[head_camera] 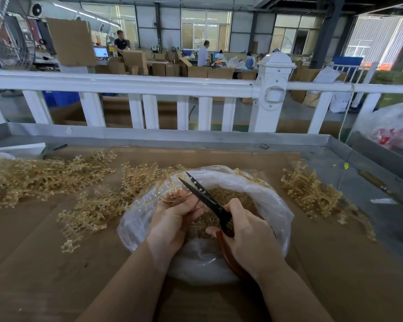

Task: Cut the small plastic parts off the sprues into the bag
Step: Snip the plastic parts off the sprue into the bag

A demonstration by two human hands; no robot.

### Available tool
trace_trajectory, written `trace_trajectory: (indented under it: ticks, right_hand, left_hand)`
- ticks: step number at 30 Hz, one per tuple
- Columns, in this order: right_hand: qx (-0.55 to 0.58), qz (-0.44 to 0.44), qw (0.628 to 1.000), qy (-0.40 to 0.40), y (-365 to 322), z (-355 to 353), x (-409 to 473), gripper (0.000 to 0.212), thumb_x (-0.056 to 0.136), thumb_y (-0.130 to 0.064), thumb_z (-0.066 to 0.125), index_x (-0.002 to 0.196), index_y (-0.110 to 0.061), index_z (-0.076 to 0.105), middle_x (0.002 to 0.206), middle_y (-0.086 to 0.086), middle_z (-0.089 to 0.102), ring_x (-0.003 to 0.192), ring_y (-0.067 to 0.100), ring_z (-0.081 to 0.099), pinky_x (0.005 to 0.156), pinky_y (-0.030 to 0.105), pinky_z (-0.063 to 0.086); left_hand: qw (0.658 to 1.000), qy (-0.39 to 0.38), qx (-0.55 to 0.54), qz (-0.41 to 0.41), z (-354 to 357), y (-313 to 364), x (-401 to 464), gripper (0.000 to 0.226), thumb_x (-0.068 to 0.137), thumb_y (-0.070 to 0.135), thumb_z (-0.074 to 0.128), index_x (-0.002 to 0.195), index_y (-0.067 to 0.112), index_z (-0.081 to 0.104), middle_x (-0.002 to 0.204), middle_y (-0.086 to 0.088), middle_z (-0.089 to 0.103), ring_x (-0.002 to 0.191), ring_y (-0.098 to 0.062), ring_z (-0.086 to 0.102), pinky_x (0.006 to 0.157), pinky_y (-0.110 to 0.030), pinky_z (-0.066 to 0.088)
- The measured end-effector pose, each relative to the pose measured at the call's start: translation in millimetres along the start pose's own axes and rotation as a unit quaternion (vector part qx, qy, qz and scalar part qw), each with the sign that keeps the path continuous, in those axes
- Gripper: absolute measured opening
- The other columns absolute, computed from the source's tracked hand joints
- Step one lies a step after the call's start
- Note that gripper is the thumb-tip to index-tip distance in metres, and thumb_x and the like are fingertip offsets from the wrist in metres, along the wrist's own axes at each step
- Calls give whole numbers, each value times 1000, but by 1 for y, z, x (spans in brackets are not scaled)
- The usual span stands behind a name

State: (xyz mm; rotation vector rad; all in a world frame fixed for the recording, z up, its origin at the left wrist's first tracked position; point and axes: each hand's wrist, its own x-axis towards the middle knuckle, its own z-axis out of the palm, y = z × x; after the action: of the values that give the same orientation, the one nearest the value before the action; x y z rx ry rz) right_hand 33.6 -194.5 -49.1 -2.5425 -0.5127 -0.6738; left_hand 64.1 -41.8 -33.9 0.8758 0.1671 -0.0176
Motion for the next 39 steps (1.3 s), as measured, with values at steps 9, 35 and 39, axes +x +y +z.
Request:
trace_trajectory:
  ticks: [9, 35, 39]
  right_hand:
    - [-1, -1, 1000, 20, 0, 2, -1, 43, 81, -54, 64, 99, -17, 53, 75, -7, 61, 64, 8, 57, 55, 17, 43]
    - [1, 16, 1000, 10, -5, -1, -2, 37, 83, -52, 59, 101, -21, 52, 87, -7, 59, 78, 9, 57, 67, 22, 49]
    - [-14, 17, 1000, 15, -6, -1, -1, 37, 82, -47, 65, 99, -17, 53, 82, -4, 60, 74, 15, 58, 63, 29, 49]
  left_hand:
    - [999, -5, -33, -27, -5, 0, 4, 16, 77, -2, 59, 92, 0, 63, 74, -6, 71, 61, -12, 69, 53, -19, 55]
    - [997, 12, -70, 5, -4, -3, 1, 16, 80, -9, 56, 76, 5, 59, 65, -6, 71, 57, -13, 69, 51, -18, 55]
    - [998, 14, -65, 3, -4, -5, 3, 20, 85, -10, 53, 75, 7, 56, 63, -4, 70, 55, -12, 68, 50, -18, 54]
